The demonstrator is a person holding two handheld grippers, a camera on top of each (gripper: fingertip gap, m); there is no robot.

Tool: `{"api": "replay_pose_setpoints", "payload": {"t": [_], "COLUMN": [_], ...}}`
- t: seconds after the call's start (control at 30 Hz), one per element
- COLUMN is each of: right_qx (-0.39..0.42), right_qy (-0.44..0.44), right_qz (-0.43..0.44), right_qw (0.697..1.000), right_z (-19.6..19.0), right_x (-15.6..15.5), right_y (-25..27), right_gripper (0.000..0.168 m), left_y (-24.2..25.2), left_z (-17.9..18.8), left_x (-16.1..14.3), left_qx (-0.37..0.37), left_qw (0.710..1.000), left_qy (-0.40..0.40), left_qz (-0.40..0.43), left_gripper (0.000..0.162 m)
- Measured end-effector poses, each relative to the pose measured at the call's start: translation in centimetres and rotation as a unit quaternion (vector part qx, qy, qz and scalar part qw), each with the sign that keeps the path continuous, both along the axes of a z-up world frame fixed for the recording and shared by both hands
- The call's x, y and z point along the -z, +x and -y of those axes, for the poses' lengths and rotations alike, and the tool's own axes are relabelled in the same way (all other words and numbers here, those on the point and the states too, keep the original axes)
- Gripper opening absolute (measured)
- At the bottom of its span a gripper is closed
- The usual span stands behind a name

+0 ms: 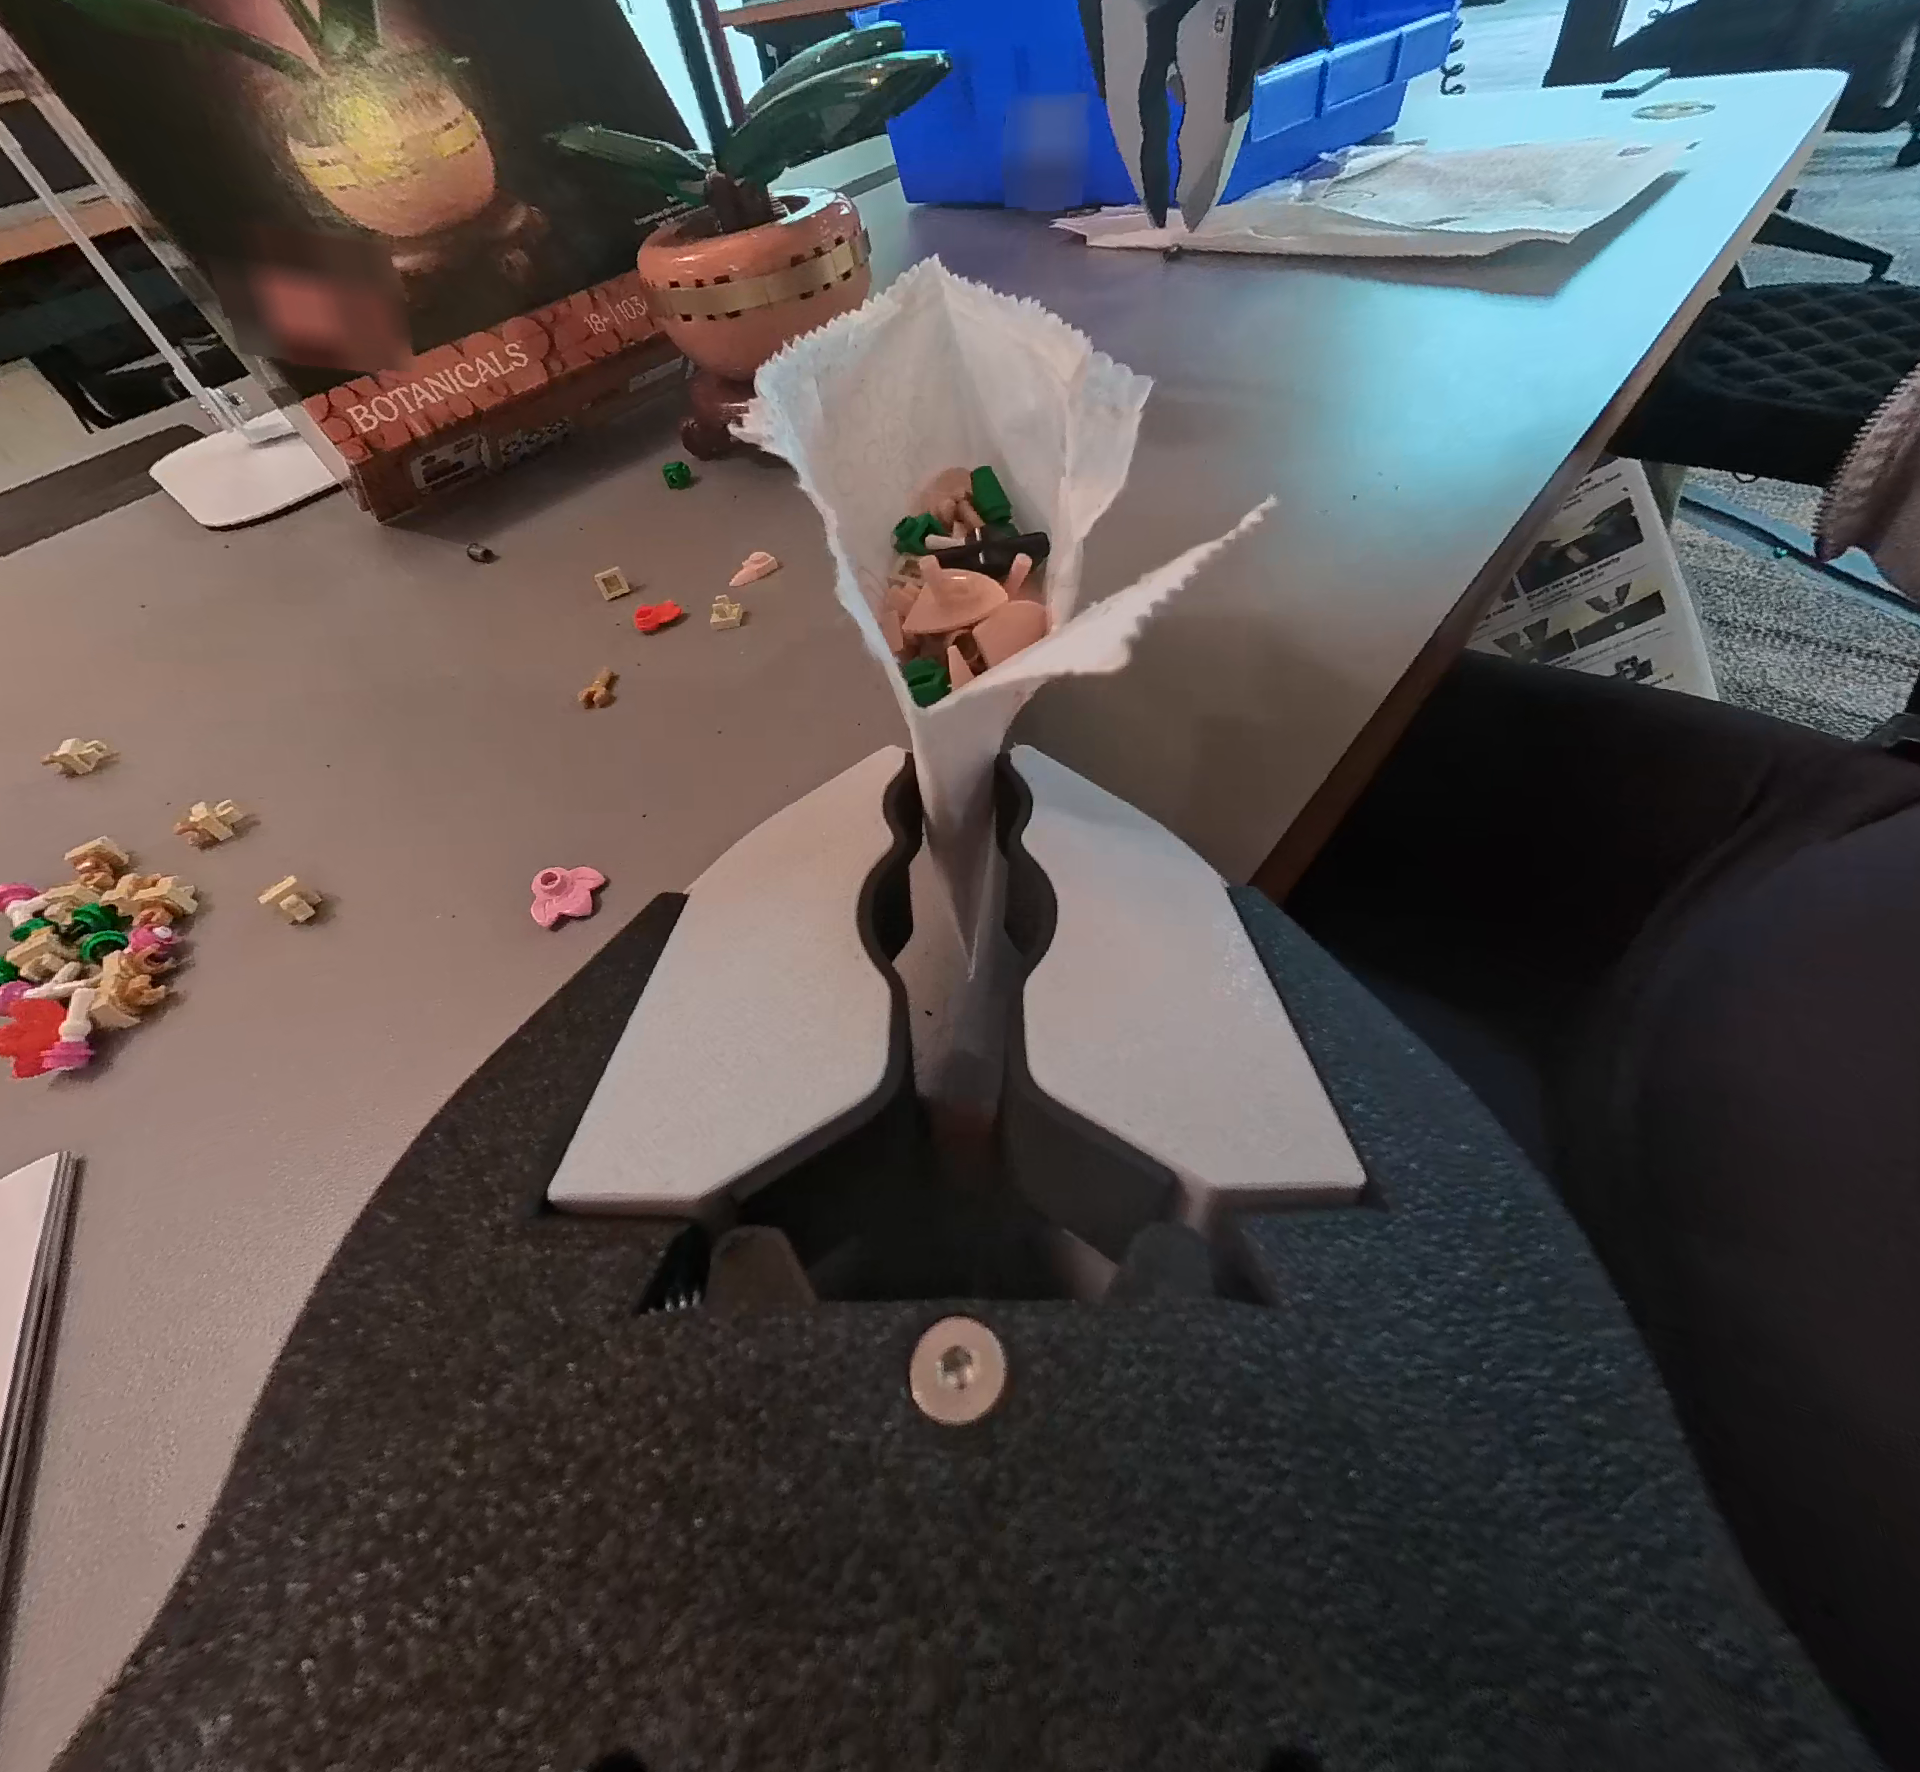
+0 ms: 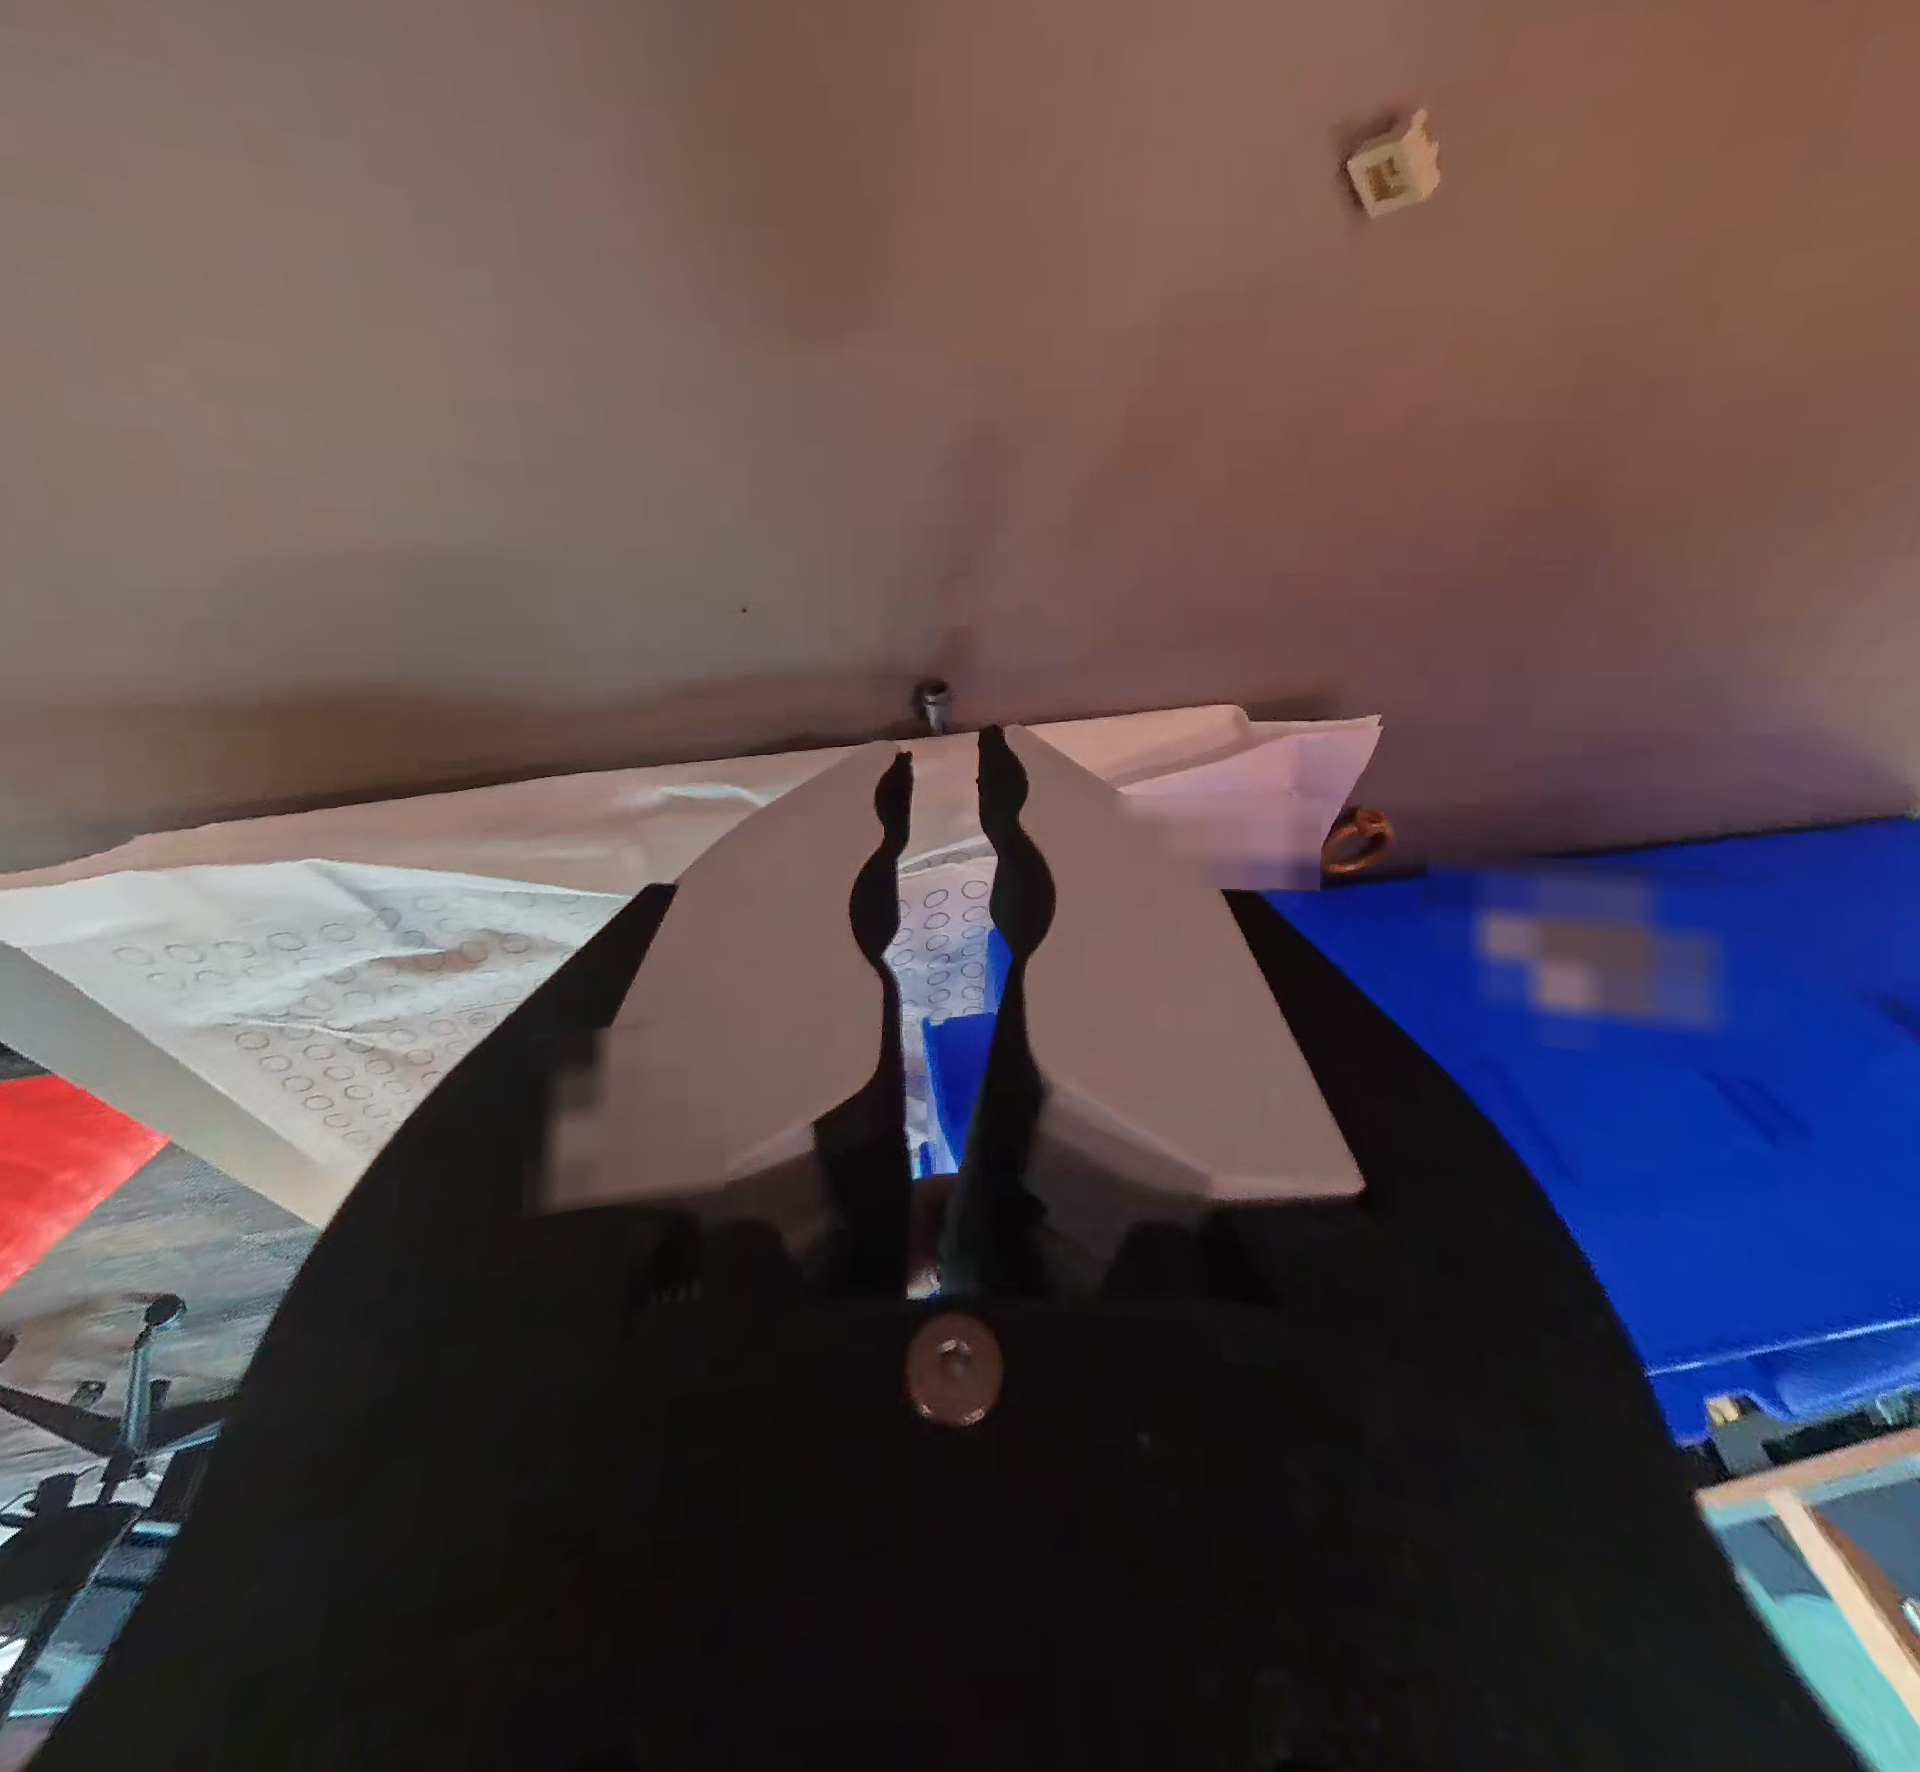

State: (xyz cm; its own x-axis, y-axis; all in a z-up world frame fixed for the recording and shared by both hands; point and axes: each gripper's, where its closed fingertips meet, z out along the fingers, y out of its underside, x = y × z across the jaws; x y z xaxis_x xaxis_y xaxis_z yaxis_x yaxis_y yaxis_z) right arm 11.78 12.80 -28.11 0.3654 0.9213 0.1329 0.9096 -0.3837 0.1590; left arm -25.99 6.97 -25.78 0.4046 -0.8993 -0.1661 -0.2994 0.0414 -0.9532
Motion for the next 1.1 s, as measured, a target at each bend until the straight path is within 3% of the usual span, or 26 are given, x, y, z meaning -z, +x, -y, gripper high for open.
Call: {"api": "replay_pose_setpoints", "payload": {"t": [0.37, 0.47, 0.53, 0.63, 0.67, 0.73, 0.87, 0.97, 1.1], "right_qx": [0.035, 0.04, 0.023, -0.035, -0.051, -0.077, -0.061, -0.058, -0.07], "right_qy": [-0.003, 0.073, 0.158, 0.223, 0.227, 0.218, 0.223, 0.211, 0.208], "right_qz": [-0.007, -0.11, -0.252, -0.472, -0.521, -0.571, -0.558, -0.522, -0.509], "right_qw": [0.999, 0.99, 0.954, 0.852, 0.821, 0.788, 0.797, 0.824, 0.832], "right_z": [0.2, -0.3, -0.6, 2.1, 3.3, 5.4, 4.5, 4.2, 4.6], "right_x": [1.0, -1.6, -5.2, -10.7, -11.7, -12.2, -10.2, -8.4, -7.8], "right_y": [-0.2, -4.1, -10.7, -22.7, -26.1, -31.2, -34.6, -34.4, -34.0], "right_gripper": [0.004, 0.004, 0.004, 0.004, 0.004, 0.005, 0.005, 0.019, 0.022], "left_y": [0.0, 0.0, 0.0, 0.0, 0.0, 0.0, 0.0, 0.0, 0.0], "left_z": [0.0, -0.1, -0.1, -0.1, -0.1, -0.1, -0.2, -0.1, -0.1], "left_x": [0.0, 0.0, 0.0, 0.0, 0.0, 0.0, 0.0, 0.0, 0.0], "left_qx": [0.0, -0.001, -0.001, -0.001, -0.001, -0.002, -0.002, -0.003, -0.003], "left_qw": [1.0, 1.0, 1.0, 1.0, 1.0, 1.0, 1.0, 1.0, 1.0], "left_qy": [0.001, 0.0, -0.001, -0.001, -0.001, 0.001, 0.009, 0.012, 0.01], "left_qz": [0.0, 0.0, 0.001, 0.001, 0.001, 0.0, -0.004, -0.006, -0.006], "left_gripper": [0.012, 0.012, 0.012, 0.012, 0.012, 0.012, 0.012, 0.012, 0.013]}}
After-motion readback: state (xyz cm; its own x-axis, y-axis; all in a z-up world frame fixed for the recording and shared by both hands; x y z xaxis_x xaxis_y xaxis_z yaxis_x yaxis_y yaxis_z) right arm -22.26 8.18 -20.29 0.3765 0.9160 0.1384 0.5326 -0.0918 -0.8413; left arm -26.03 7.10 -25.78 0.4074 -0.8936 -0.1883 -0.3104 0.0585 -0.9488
